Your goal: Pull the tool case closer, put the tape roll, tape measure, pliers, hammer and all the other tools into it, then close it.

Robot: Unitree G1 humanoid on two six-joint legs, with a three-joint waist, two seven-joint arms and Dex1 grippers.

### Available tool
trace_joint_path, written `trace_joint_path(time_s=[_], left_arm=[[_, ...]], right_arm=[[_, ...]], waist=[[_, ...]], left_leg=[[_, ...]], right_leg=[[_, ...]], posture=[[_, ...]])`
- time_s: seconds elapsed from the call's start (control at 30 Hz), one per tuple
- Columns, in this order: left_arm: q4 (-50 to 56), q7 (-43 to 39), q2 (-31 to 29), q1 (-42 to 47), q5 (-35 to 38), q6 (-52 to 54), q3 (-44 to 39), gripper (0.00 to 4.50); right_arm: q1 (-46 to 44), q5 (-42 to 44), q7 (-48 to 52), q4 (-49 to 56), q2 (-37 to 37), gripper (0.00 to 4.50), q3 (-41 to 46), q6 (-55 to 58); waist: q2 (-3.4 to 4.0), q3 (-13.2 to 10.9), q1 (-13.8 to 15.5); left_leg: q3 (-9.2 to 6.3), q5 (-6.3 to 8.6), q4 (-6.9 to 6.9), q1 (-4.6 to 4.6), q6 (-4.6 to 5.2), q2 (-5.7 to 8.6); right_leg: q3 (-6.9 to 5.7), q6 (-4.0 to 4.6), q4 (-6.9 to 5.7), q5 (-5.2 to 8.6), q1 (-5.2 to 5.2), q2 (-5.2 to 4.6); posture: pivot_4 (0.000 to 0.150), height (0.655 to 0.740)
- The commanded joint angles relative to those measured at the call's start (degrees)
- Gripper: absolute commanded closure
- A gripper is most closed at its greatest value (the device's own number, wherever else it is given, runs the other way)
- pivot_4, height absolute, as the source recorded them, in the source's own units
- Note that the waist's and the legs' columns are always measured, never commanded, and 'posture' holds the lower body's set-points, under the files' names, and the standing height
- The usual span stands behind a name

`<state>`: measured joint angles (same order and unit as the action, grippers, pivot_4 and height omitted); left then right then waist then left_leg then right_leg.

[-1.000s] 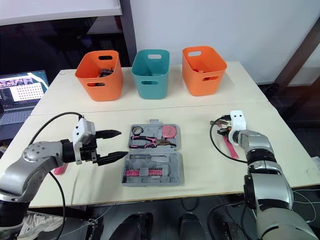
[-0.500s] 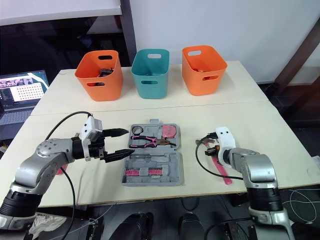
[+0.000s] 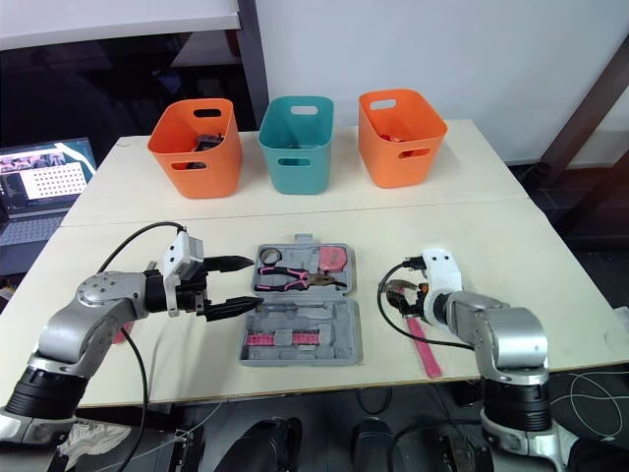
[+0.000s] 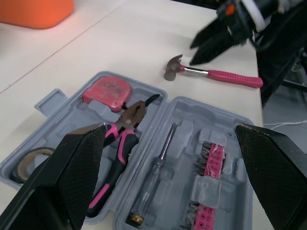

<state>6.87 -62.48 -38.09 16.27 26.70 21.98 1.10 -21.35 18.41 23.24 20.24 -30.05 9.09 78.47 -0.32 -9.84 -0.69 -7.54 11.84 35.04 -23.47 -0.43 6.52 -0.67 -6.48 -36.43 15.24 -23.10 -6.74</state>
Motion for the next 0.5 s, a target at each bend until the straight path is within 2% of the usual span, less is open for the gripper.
trace_joint_path(time_s=[0.03, 0.17, 0.23, 0.33, 0.5], left_arm=[[2.2, 0.3, -0.7, -1.3, 0.4, -1.0, -2.2, 0.00], [3.1, 0.5, -0.9, -3.6, 0.6, -1.8, -3.1, 0.00], [3.9, 0.7, -0.9, -4.9, 0.7, -2.2, -3.8, 0.00], [5.6, 1.2, -1.0, -7.2, 1.1, -2.5, -5.1, 0.00], [9.2, 2.7, -1.2, -11.1, 1.5, -1.7, -6.8, 0.00]], right_arm=[[-4.3, 2.6, 9.0, 1.4, -8.2, 0.03, -4.4, -5.9], [-8.6, -2.8, 25.4, -2.0, -24.1, 0.03, -20.0, -22.0], [-11.9, -13.6, 34.9, -7.4, -30.7, 0.03, -30.5, -40.5], [-18.8, -23.5, 44.5, -17.4, -31.8, 0.03, -39.3, -61.8], [-26.1, -37.1, 49.4, -32.2, -29.7, 0.03, -47.9, -96.5]], waist=[[0.00, 0.0, -0.1], [-0.03, 0.0, -0.1], [-0.08, 0.0, -0.1], [-0.08, -0.1, -0.3], [-0.11, -0.1, -0.4]], left_leg=[[0.01, 0.00, 0.01, 0.00, 0.00, -0.01], [0.12, 0.04, 0.00, 0.00, 0.06, -0.05], [0.15, 0.05, 0.02, 0.00, 0.08, -0.10], [0.33, 0.07, 0.07, 0.00, 0.09, -0.09], [0.56, 0.10, 0.05, 0.01, 0.14, -0.12]], right_leg=[[0.00, 0.00, 0.00, 0.00, 0.02, 0.01], [-0.02, -0.02, 0.04, 0.00, 0.00, 0.00], [-0.04, -0.03, 0.08, 0.01, 0.03, 0.01], [-0.07, -0.15, 0.14, -0.06, 0.04, 0.03], [0.21, -0.21, 0.15, -0.11, -0.08, 0.02]], posture=[[0.150, 0.7400], [0.150, 0.7400], [0.150, 0.7400], [0.150, 0.7400], [0.150, 0.7400]])
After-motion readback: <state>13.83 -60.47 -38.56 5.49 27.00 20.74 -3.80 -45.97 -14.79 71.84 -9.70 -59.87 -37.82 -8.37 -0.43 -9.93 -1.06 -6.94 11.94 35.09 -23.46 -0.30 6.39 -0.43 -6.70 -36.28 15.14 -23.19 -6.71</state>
